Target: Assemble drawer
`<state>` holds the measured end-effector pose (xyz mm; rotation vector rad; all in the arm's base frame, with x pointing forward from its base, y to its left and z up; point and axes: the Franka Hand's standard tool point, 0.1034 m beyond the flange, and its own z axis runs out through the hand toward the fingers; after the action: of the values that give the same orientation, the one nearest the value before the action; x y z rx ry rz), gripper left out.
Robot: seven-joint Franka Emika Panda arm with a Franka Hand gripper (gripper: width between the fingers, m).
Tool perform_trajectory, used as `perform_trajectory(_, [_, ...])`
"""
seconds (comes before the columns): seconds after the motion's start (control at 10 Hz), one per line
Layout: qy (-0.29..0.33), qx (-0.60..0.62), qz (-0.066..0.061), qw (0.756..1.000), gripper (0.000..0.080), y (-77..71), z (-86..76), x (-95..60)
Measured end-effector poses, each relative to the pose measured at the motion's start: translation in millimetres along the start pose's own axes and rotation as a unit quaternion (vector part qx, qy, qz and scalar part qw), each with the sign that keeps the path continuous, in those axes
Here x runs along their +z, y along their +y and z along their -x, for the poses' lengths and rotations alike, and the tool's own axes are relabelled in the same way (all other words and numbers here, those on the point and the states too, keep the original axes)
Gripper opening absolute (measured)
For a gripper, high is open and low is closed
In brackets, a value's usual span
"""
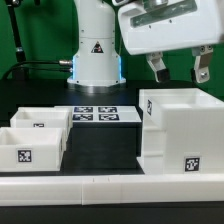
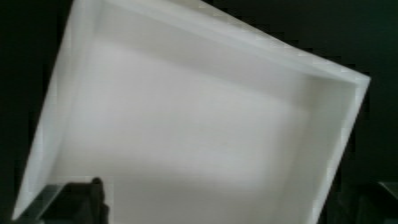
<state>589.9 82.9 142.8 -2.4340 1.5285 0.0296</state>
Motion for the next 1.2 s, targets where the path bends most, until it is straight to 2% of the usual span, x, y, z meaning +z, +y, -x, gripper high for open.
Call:
perform_trajectory(0.2, [0.0,-0.057,0.0,0.998,0.0649,0.6,-0.8,0.1])
perform_trajectory(0.3, [-0.006,-0.161,0.011,0.987,0.0649,8.8,-7.5,-1.1])
perform_trajectory(0.5, [-0.004,-0.294,0.018,0.956,0.0649,30.2,-23.2,-16.4])
perform_trajectory(0.6, [-0.002,-0.344,0.019,0.939,0.0649,43.1,-30.6,-22.8])
perform_trajectory(0.8, [0.009,-0.411,0.022,0.911,0.0649,64.0,-47.9,-22.8])
perform_trajectory(1.2, [0.004,-0.516,0.027,0.856,0.0649,66.7,-49.7,-20.9])
